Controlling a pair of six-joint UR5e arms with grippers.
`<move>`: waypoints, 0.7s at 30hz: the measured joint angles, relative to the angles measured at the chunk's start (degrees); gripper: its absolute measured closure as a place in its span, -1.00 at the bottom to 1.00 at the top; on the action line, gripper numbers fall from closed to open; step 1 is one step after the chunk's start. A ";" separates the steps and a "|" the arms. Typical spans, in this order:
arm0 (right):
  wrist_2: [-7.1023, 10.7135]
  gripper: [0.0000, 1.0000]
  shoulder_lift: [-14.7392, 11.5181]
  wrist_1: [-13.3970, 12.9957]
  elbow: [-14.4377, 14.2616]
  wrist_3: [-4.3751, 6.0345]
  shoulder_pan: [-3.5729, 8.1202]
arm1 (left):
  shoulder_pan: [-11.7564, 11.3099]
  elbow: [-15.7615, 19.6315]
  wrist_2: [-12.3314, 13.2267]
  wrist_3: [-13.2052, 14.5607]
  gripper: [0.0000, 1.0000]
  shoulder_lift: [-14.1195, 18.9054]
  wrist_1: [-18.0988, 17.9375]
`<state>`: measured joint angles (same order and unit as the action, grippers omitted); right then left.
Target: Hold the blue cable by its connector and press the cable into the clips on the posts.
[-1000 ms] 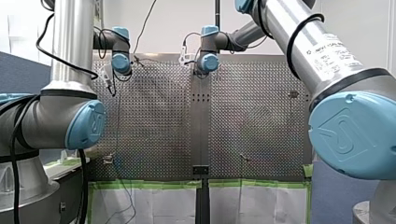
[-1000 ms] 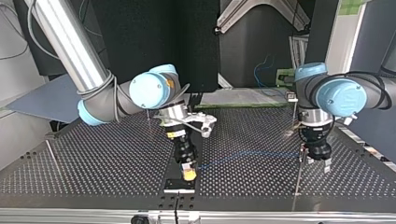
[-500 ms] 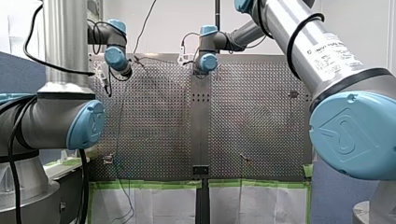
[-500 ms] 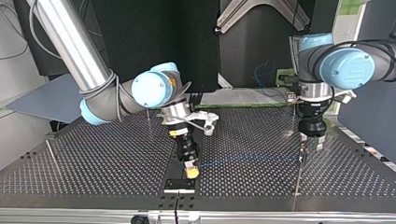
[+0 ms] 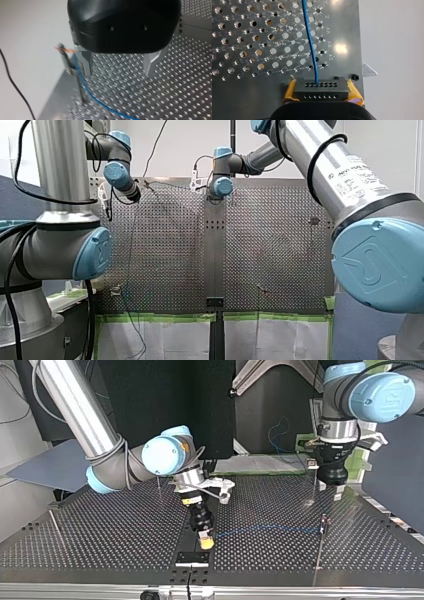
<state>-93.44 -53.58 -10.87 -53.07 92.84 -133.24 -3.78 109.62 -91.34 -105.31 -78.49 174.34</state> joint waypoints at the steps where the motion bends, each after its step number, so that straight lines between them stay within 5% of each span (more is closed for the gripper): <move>1: 0.00 1.00 0.00 0.01 0.00 0.00 0.00 | 0.00 -0.27 0.05 0.46 -1.00 0.41 0.27; 10: 0.00 1.00 0.00 0.05 -0.01 0.02 -0.07 | 0.31 -3.51 1.23 5.29 -1.00 3.01 1.19; 21: 0.00 1.00 0.00 0.13 0.00 0.08 -0.20 | 1.19 -4.91 2.64 10.95 -1.00 0.95 2.47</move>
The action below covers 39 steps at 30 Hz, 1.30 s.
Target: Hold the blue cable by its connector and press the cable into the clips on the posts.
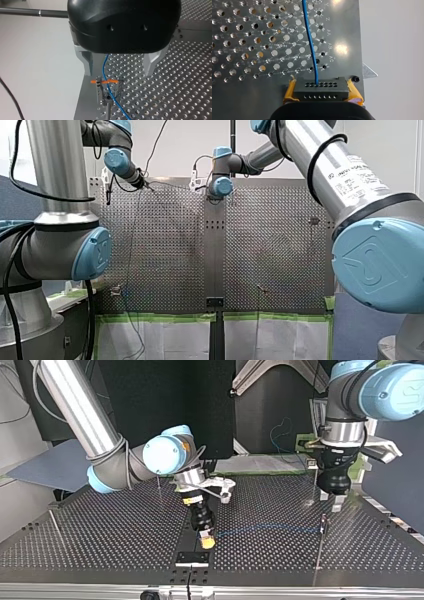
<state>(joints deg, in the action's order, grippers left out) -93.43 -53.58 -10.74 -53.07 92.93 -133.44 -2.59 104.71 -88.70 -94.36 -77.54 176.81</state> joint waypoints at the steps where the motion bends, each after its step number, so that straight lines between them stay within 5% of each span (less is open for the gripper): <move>1: 0.00 1.00 0.00 0.01 0.00 0.00 -0.01 | 0.03 -0.10 -0.05 0.27 -1.00 -0.03 0.00; 39: 0.00 1.00 0.00 0.33 0.01 -0.02 -0.04 | 1.12 -1.19 -1.48 1.20 -1.00 -0.51 0.29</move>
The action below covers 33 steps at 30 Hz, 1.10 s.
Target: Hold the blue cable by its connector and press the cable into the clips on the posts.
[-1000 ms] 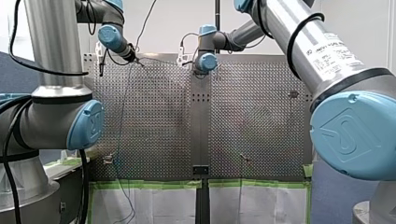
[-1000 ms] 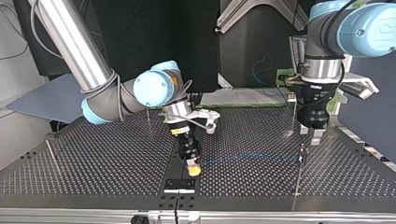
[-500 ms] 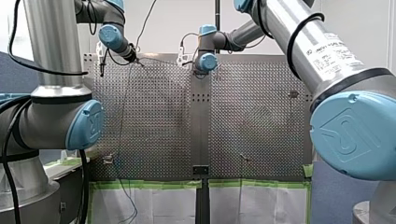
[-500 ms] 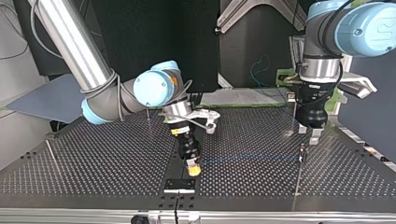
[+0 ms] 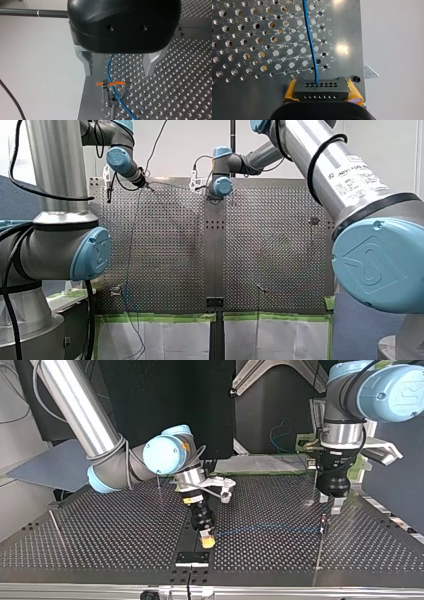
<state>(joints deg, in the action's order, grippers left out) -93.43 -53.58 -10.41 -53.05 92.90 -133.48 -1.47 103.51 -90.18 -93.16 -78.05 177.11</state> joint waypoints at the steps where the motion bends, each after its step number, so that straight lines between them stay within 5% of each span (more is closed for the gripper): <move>1: 0.00 1.00 0.00 0.02 0.00 -0.02 0.00 | 0.10 0.00 0.04 0.33 -1.00 -0.01 0.00; 8: -0.09 1.00 0.00 0.10 -0.01 -0.07 0.02 | 1.24 -0.51 1.77 2.78 -1.00 -0.68 0.01; 19: -0.19 1.00 0.00 -0.08 -0.02 -0.07 0.03 | 5.10 -5.78 2.64 1.35 -1.00 -3.40 -0.05; 33: -0.03 1.00 0.00 0.19 -0.07 -0.07 0.28 | 11.51 -10.23 -3.65 2.48 -1.00 -10.63 -0.07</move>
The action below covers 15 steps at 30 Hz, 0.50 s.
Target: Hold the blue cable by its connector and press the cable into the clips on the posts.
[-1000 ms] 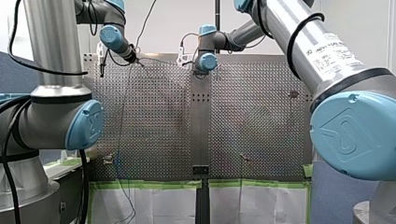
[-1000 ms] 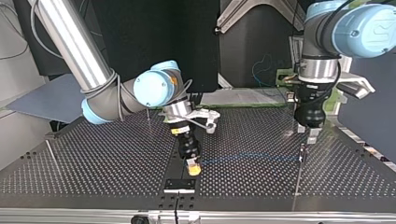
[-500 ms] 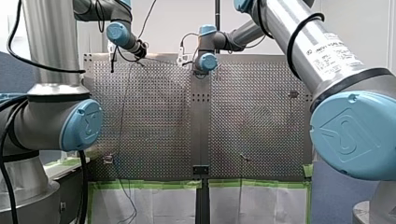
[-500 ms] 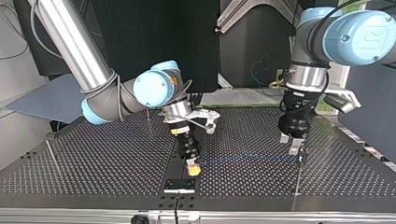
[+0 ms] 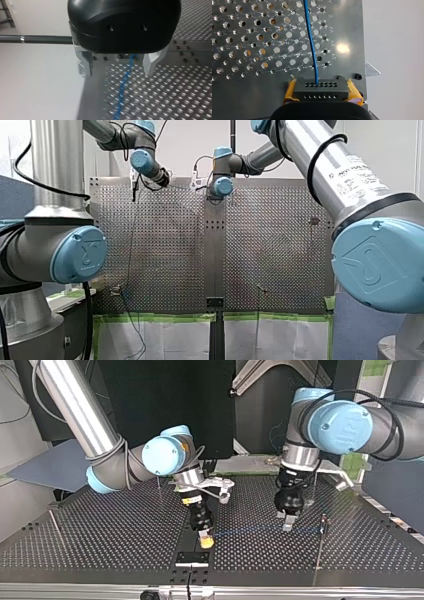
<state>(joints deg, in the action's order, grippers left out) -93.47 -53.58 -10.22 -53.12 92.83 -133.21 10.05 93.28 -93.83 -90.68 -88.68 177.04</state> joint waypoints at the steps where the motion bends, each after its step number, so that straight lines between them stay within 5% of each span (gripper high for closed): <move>1: 0.01 1.00 0.00 0.00 0.00 0.00 0.04 | 0.07 -0.02 -0.55 0.17 -1.00 -0.38 -0.02; 15: 0.03 1.00 0.00 0.01 -0.01 -0.23 0.14 | 0.10 -3.37 -8.77 1.31 -1.00 -3.34 -2.70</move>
<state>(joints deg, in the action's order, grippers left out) -93.44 -53.58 -10.21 -53.13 92.60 -133.06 10.15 89.91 -102.60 -89.37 -92.02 174.34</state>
